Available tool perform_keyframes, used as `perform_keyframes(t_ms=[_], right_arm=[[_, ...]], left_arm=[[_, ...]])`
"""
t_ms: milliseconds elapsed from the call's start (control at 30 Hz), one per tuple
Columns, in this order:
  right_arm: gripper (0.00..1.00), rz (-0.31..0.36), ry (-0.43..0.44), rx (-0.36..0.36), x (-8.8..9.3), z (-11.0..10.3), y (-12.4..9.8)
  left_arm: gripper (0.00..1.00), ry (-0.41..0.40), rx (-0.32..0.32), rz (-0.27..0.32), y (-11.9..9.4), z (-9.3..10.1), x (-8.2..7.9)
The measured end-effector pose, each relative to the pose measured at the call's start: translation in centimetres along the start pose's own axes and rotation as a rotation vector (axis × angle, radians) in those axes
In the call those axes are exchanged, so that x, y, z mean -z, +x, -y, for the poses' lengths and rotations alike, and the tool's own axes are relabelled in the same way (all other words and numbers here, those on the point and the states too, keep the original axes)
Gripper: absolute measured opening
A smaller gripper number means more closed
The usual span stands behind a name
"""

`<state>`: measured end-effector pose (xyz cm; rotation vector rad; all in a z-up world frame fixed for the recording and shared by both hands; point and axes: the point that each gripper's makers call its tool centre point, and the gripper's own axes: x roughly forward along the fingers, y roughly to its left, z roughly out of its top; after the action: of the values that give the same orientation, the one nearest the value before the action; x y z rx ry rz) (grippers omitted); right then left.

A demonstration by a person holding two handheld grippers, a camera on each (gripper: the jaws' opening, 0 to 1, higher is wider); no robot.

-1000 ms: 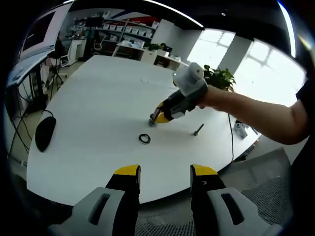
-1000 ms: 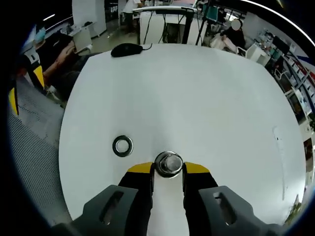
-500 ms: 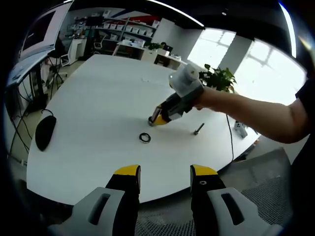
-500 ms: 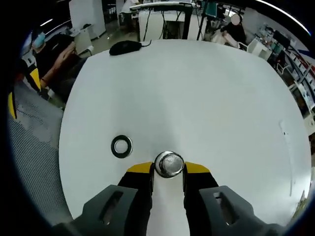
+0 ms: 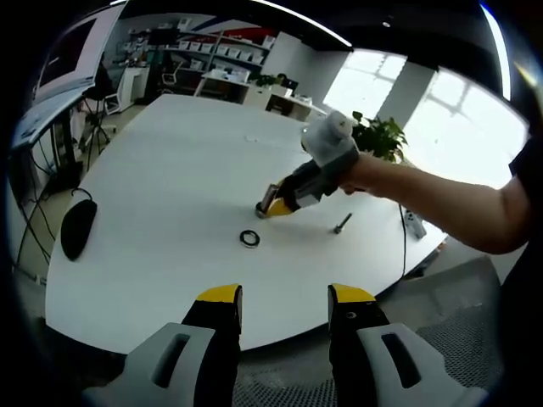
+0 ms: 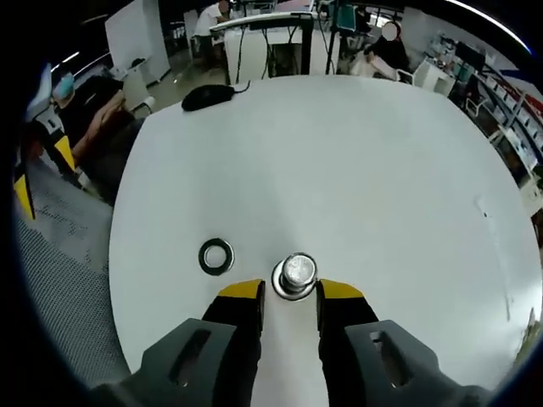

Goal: Place the washer onto the threaded stud by aligning its center hole with the stud, sliding it down to the base, and recovering from edge contact or off-axis alignment until the washer reaches the visible bottom stop.

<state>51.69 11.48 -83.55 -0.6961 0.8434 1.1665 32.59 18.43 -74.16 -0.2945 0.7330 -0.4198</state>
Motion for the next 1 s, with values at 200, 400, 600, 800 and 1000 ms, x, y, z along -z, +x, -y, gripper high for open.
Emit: perform_keyframes(t_ms=[200, 400, 600, 800, 1000], right_arm=[[0.26, 0.052, 0.019, 0.055, -0.8, 0.6, -2.4], [0.27, 0.081, 0.012, 0.076, -1.0, 0.4, -4.3], [0.28, 0.097, -0.011, 0.067, -1.6, -0.8, -5.7], [0.28, 0.095, -0.036, -0.008, -1.4, -2.6, -6.1], [0.32, 0.08, -0.08, -0.05, -1.2, -3.8, -5.5]], left_arm=[[0.39, -0.001, 0.0, 0.001, 0.0, 0.0, 0.0], [0.39, 0.001, 0.0, 0.002, 0.0, 0.0, 0.0], [0.39, 0.001, -0.001, 0.003, 0.0, 0.0, -0.1], [0.39, 0.0, -0.002, 0.004, 0.0, 0.0, -0.1], [0.39, 0.0, -0.002, 0.004, 0.0, 0.0, -0.1]])
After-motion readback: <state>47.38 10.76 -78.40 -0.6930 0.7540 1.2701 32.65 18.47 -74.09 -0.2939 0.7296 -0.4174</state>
